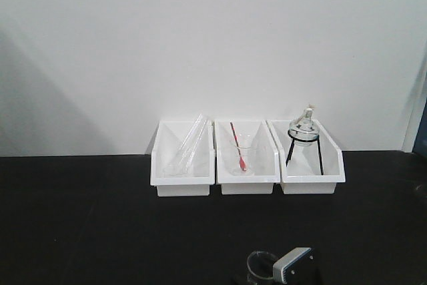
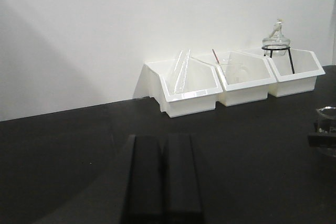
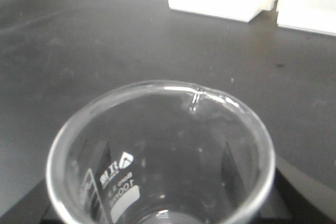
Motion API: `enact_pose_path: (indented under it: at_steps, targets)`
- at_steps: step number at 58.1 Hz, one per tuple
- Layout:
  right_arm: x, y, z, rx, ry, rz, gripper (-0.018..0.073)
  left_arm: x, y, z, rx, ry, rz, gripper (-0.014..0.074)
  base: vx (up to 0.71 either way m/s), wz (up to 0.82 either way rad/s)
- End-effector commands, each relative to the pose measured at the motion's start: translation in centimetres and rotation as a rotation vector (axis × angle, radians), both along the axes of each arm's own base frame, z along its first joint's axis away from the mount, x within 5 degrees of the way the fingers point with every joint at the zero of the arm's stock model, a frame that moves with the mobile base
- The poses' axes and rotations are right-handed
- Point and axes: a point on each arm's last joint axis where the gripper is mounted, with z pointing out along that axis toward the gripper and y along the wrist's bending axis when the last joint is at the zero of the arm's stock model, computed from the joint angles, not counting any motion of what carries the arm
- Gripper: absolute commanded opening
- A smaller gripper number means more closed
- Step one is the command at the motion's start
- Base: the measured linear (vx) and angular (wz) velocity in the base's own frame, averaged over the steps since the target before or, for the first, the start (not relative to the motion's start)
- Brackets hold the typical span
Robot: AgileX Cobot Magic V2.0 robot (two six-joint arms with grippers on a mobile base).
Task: Pick beaker and place in left cabinet
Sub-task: 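Lift the beaker with the right gripper and pull it toward the robot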
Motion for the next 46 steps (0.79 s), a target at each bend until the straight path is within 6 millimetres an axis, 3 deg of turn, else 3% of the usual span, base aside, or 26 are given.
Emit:
enact_pose_path:
  at_steps: [1,11,20,32,46]
  targets:
    - [0.7,0.1,5.3,0.138,-0.169,-0.008,-0.0011,-0.1,0.0,0.3,-0.033,-0.081,-0.002,0.0001,0.00,0.00]
    - [0.5,-0.4,9.8,0.125,-0.111,-0.059,-0.0006,-0.1,0.0,0.3,-0.033,-0.081,-0.002,0.0001,0.00,0.00]
    - [-1.0,-1.6,15.2,0.131,-0.008,-0.167,-0.0006,-0.1,0.0,0.3,-0.033,-0.081,-0.002,0.0001,0.00,0.00]
    - [-5.5,-4.7,21.6,0.006,0.072,-0.358,-0.0006,-0.1,0.0,0.3,-0.033,-0.081,-0.002,0.0001,0.00,0.00]
    - [-11.3,-7.7,26.1,-0.078,0.077,-0.503,-0.0006,-0.1,0.0,0.3,-0.033,-0.081,-0.002,0.0001,0.00,0.00]
